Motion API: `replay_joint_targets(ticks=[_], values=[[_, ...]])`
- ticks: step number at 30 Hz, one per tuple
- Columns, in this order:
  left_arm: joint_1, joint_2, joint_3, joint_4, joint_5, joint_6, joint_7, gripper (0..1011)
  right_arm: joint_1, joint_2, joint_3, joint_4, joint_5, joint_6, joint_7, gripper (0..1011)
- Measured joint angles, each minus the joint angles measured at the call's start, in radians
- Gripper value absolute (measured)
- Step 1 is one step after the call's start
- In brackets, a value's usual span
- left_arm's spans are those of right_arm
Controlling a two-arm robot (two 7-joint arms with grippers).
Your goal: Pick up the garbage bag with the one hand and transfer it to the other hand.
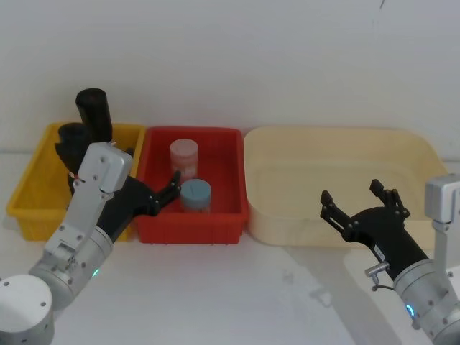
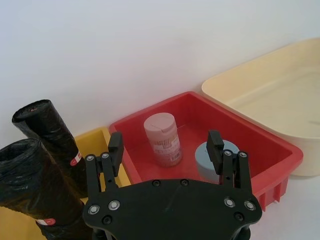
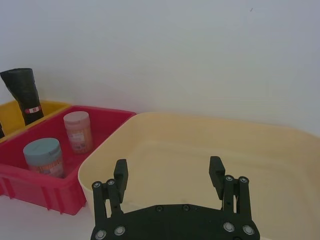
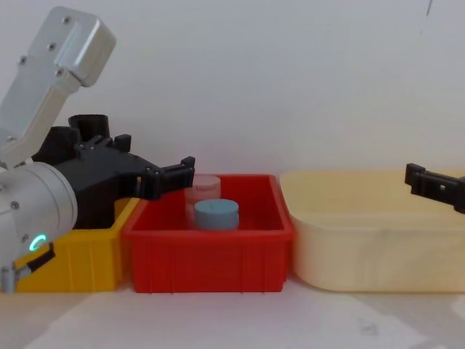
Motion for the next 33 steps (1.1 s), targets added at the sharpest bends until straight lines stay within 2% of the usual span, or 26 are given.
replay_joint_targets(ticks=[21, 26, 33], values=[[-0.001, 0.001, 0.0, -0.001, 0.001, 0.003, -0.001, 1001, 0.013, -0.001, 0.001, 0.009, 0.007, 0.009, 0.012, 1001], [-0.005, 0.014, -0.006, -0.031, 0.001, 0.034, -0.011, 1001, 0.041, 0.0, 0.001, 0.026, 0.025, 0.031, 0.042, 1001], [0.019, 0.072, -0.049, -0.131, -0.025, 0.117, -0.043, 1001, 0.11, 0.017, -0.003, 0.06, 0.07, 0.091, 0.123, 1001]])
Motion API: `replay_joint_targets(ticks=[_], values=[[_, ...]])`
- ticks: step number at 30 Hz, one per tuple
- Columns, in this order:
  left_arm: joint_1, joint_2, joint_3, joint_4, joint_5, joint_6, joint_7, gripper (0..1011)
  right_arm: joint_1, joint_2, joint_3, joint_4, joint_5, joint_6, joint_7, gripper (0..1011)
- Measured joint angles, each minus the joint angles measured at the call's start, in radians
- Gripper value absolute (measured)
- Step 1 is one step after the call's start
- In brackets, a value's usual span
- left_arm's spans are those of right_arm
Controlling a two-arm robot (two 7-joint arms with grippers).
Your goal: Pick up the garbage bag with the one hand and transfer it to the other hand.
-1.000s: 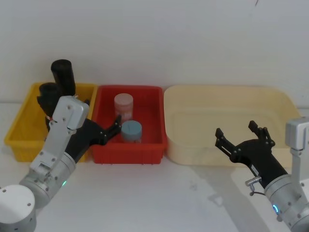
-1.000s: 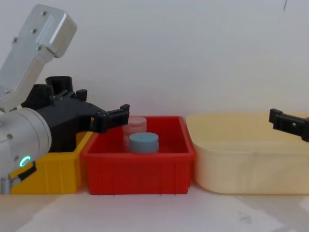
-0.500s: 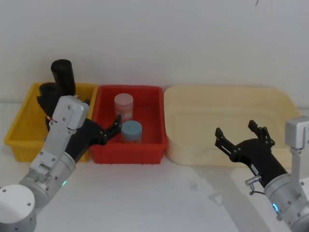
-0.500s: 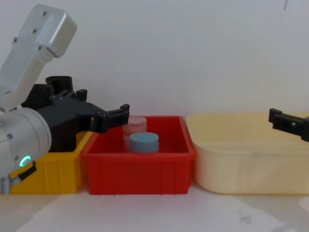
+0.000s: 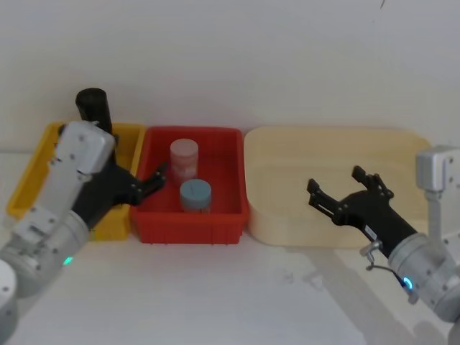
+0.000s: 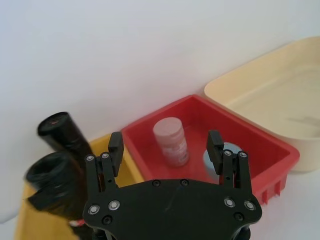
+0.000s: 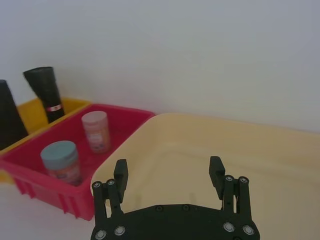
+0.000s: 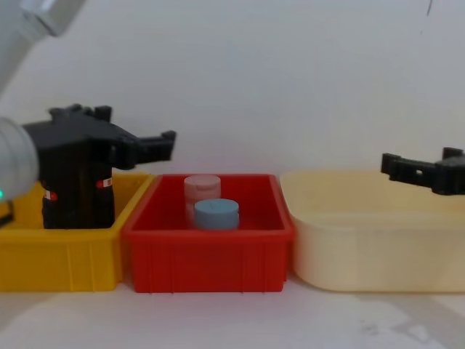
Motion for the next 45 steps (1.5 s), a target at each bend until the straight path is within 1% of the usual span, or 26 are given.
replay_joint_targets(ticks=[1, 4, 5, 6, 7, 9, 10, 11, 12, 14, 15, 16, 17, 19, 24, 25, 27, 30, 34, 40, 41, 45], values=[[0.011, 0.017, -0.017, -0.024, -0.011, 0.02, -0.008, 1001, 0.008, 0.002, -0.001, 0.004, 0.006, 0.01, 0.011, 1001], [0.026, 0.042, -0.041, -0.053, -0.027, 0.046, -0.021, 1001, 0.05, 0.013, -0.009, 0.025, 0.023, 0.042, 0.049, 1001], [0.035, 0.057, -0.057, -0.068, -0.041, 0.066, -0.029, 1001, 0.071, 0.018, -0.013, 0.036, 0.031, 0.058, 0.069, 1001], [0.04, 0.064, -0.065, -0.075, -0.048, 0.076, -0.035, 1001, 0.071, 0.018, -0.013, 0.036, 0.031, 0.058, 0.069, 1001], [0.049, 0.079, -0.082, -0.087, -0.06, 0.093, -0.045, 1001, 0.097, 0.023, -0.02, 0.053, 0.037, 0.074, 0.089, 1001], [0.06, 0.097, -0.102, -0.1, -0.074, 0.109, -0.055, 1001, 0.142, 0.029, -0.033, 0.079, 0.047, 0.1, 0.123, 1001], [0.065, 0.104, -0.111, -0.105, -0.08, 0.116, -0.06, 1001, 0.151, 0.029, -0.037, 0.088, 0.049, 0.106, 0.132, 1001], [0.075, 0.117, -0.129, -0.114, -0.093, 0.13, -0.069, 1001, 0.166, 0.031, -0.041, 0.098, 0.051, 0.114, 0.14, 1001], [0.081, 0.125, -0.141, -0.119, -0.101, 0.138, -0.075, 1001, 0.193, 0.033, -0.049, 0.114, 0.054, 0.127, 0.16, 1002], [0.091, 0.137, -0.158, -0.126, -0.113, 0.15, -0.082, 1001, 0.216, 0.035, -0.056, 0.13, 0.057, 0.138, 0.174, 1001], [0.1, 0.146, -0.176, -0.131, -0.124, 0.159, -0.089, 1001, 0.231, 0.035, -0.062, 0.14, 0.058, 0.142, 0.18, 1002], [0.106, 0.152, -0.184, -0.134, -0.131, 0.165, -0.093, 1001, 0.249, 0.036, -0.068, 0.152, 0.059, 0.152, 0.192, 1001], [0.114, 0.159, -0.203, -0.137, -0.142, 0.172, -0.099, 1001, 0.263, 0.036, -0.073, 0.161, 0.06, 0.157, 0.199, 1002], [0.122, 0.166, -0.219, -0.138, -0.153, 0.178, -0.104, 1001, 0.293, 0.035, -0.084, 0.183, 0.061, 0.167, 0.212, 1001], [0.141, 0.177, -0.263, -0.125, -0.186, 0.184, -0.126, 1001, 0.347, 0.029, -0.103, 0.227, 0.062, 0.184, 0.234, 1001], [0.141, 0.177, -0.266, -0.121, -0.189, 0.184, -0.129, 1001, 0.363, 0.026, -0.109, 0.241, 0.063, 0.187, 0.24, 1001], [0.142, 0.175, -0.277, -0.103, -0.202, 0.181, -0.14, 1001, 0.377, 0.023, -0.115, 0.256, 0.063, 0.191, 0.245, 1001], [0.136, 0.169, -0.283, -0.078, -0.213, 0.172, -0.152, 1001, 0.4, 0.018, -0.124, 0.277, 0.065, 0.195, 0.255, 1002], [0.108, 0.146, -0.285, -0.011, -0.23, 0.149, -0.176, 1001, 0.428, 0.009, -0.139, 0.309, 0.068, 0.199, 0.266, 1001], [0.057, 0.111, -0.27, 0.077, -0.239, 0.123, -0.202, 1001, 0.448, 0.001, -0.153, 0.332, 0.072, 0.202, 0.275, 1001], [0.039, 0.101, -0.263, 0.101, -0.239, 0.116, -0.211, 1001, 0.45, 0.001, -0.154, 0.334, 0.073, 0.202, 0.276, 1001], [-0.001, 0.076, -0.246, 0.164, -0.24, 0.099, -0.229, 1001, 0.457, -0.001, -0.161, 0.338, 0.077, 0.202, 0.279, 1001]])
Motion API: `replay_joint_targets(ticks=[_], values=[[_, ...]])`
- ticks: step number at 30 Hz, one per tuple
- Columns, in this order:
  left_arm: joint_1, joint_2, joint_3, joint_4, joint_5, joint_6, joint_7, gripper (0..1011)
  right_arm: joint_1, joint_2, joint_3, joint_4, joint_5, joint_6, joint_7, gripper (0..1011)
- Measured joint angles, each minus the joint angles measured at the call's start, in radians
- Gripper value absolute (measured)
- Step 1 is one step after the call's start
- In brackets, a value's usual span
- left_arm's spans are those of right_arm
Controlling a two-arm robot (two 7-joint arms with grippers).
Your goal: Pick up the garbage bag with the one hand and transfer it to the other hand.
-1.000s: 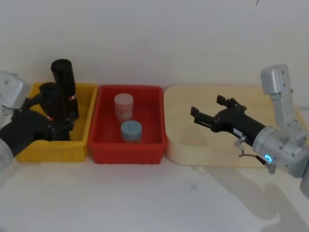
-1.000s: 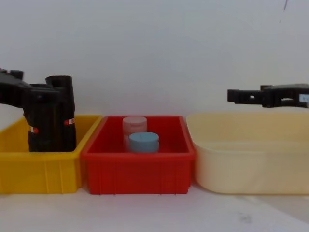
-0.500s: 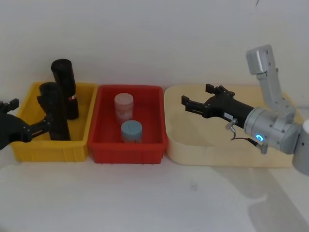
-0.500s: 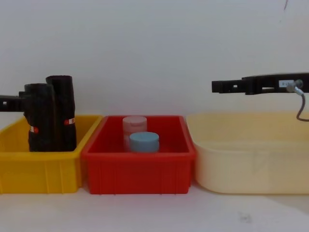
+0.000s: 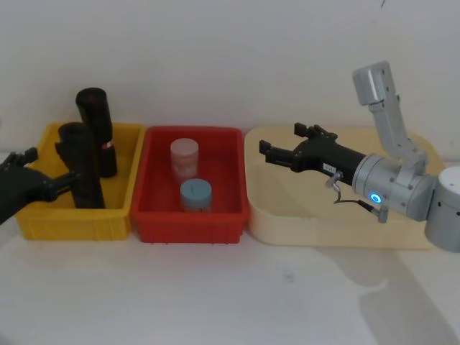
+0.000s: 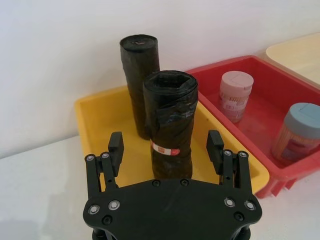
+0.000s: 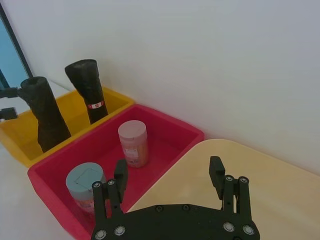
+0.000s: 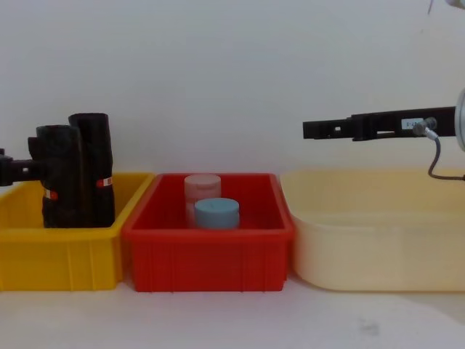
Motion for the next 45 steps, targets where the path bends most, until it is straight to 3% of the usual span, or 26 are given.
replay_joint_targets(ticks=[14, 21, 32, 45], values=[[-0.143, -0.08, 0.075, 0.183, 0.002, -0.042, -0.063, 1001, -0.001, 0.009, -0.01, -0.03, 0.012, -0.007, 0.002, 1002], [-0.192, -0.105, 0.097, 0.241, 0.009, -0.049, -0.073, 1001, -0.001, 0.016, -0.013, -0.04, 0.021, -0.007, 0.005, 1001], [-0.233, -0.13, 0.107, 0.287, 0.021, -0.061, -0.069, 1001, 0.002, 0.035, -0.024, -0.048, 0.038, 0.004, 0.033, 1001], [-0.252, -0.143, 0.11, 0.308, 0.028, -0.067, -0.063, 1001, 0.063, 0.04, -0.091, 0.008, 0.044, 0.068, 0.101, 1002]])
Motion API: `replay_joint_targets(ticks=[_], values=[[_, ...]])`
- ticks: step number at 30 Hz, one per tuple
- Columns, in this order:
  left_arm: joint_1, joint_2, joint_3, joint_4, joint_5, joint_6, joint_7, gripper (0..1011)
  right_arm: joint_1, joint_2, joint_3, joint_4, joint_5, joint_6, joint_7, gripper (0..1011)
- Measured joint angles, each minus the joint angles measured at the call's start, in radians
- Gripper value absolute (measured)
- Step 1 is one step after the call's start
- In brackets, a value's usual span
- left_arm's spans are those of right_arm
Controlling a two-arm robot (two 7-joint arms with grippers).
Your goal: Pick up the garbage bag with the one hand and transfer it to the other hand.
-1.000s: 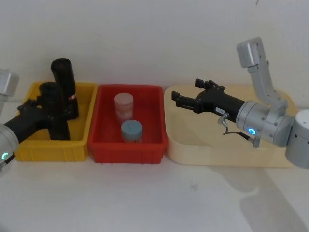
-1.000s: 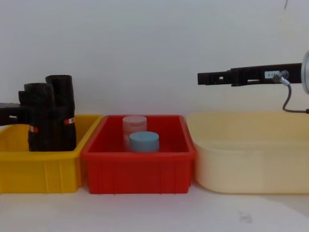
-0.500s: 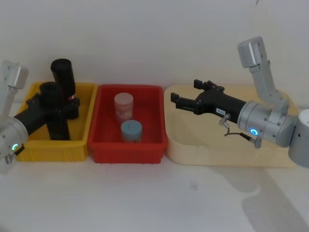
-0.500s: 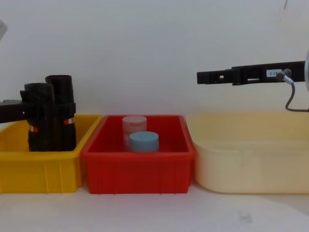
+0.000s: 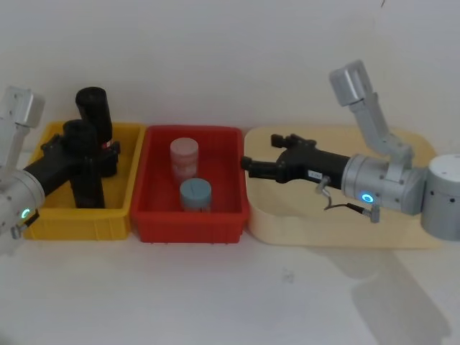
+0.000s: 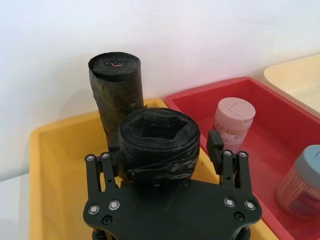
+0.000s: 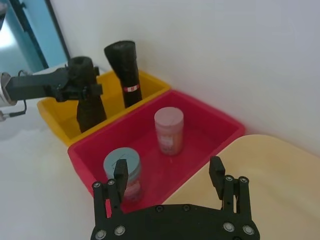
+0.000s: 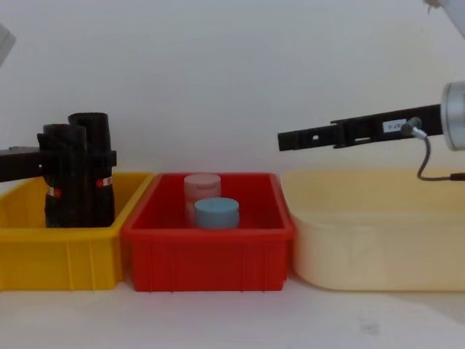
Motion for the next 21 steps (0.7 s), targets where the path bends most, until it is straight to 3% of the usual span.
replay_joint_targets(ticks=[9, 21], values=[[-0.005, -0.003, 0.001, 0.006, 0.002, -0.001, 0.001, 1001, 0.048, -0.024, -0.05, 0.061, -0.008, 0.026, 0.032, 1001], [-0.008, -0.005, 0.002, 0.009, 0.003, -0.003, 0.002, 1001, 0.073, -0.046, -0.093, 0.081, -0.004, 0.047, 0.065, 1002]])
